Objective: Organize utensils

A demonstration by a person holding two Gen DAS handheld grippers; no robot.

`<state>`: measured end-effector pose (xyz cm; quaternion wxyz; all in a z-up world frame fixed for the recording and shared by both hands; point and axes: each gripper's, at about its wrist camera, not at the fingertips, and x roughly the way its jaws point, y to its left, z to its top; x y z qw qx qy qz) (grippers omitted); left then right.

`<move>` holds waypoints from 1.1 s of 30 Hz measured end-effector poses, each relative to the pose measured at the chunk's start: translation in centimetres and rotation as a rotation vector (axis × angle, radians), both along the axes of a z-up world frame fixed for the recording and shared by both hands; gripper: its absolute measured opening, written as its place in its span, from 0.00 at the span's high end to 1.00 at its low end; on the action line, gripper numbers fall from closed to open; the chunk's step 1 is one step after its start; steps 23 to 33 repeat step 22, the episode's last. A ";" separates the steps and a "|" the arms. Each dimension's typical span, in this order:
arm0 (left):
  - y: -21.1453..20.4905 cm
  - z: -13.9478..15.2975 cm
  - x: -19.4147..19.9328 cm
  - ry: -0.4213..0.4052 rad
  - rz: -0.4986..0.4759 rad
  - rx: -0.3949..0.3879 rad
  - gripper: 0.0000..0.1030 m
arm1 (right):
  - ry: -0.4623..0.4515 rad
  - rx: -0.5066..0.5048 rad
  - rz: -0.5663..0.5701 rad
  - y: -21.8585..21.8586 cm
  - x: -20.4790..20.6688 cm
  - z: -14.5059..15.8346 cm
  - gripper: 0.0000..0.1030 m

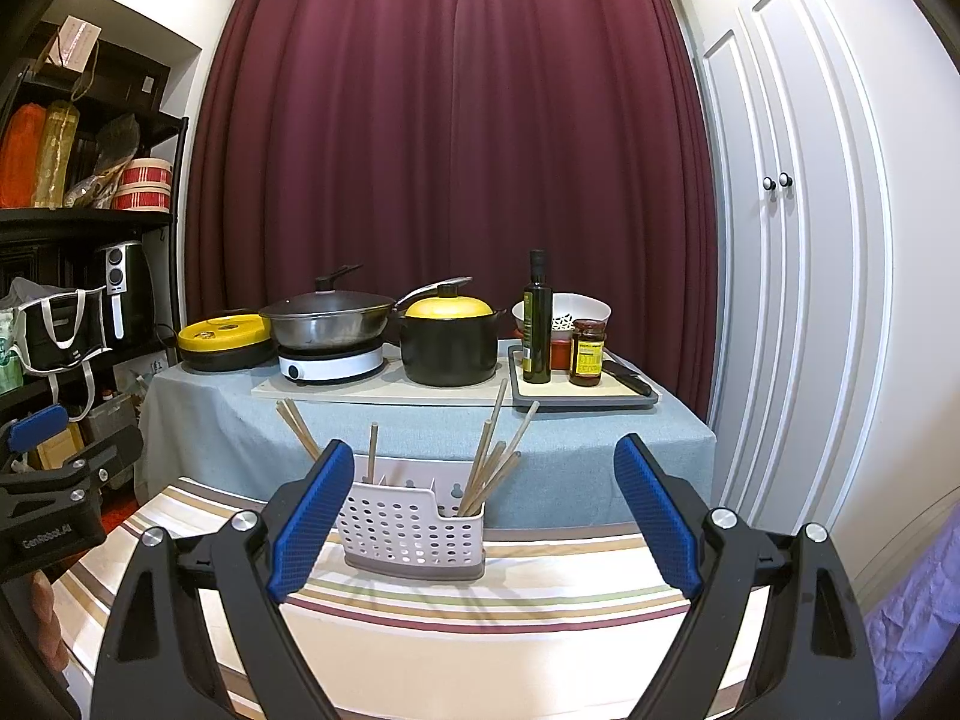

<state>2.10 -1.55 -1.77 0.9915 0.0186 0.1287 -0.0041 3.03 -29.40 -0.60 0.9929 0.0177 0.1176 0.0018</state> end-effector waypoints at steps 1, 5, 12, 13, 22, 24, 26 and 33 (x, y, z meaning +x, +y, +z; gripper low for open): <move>0.0 0.0 0.0 -0.001 0.007 0.004 0.04 | -0.001 0.001 0.000 0.1 0.0 0.0 0.17; 0.1 0.0 0.2 0.000 0.014 -0.007 0.04 | 0.000 -0.001 0.000 0.1 0.0 0.0 0.17; 0.3 -0.1 0.6 0.016 0.001 -0.019 0.04 | 0.003 -0.002 0.000 0.0 0.1 -0.3 0.17; 0.3 -0.1 0.7 0.011 -0.003 -0.017 0.04 | 0.004 -0.003 -0.001 0.1 0.2 -0.4 0.17; 0.0 -0.8 1.9 0.022 -0.018 -0.014 0.04 | 0.027 -0.006 -0.007 0.0 1.3 -1.3 0.17; 0.0 -0.8 1.9 0.022 -0.018 -0.014 0.04 | 0.027 -0.006 -0.007 0.0 1.3 -1.3 0.17; 0.0 -0.8 1.9 0.022 -0.018 -0.014 0.04 | 0.027 -0.006 -0.007 0.0 1.3 -1.3 0.17; 0.0 -0.8 1.9 0.022 -0.018 -0.014 0.04 | 0.027 -0.006 -0.007 0.0 1.3 -1.3 0.17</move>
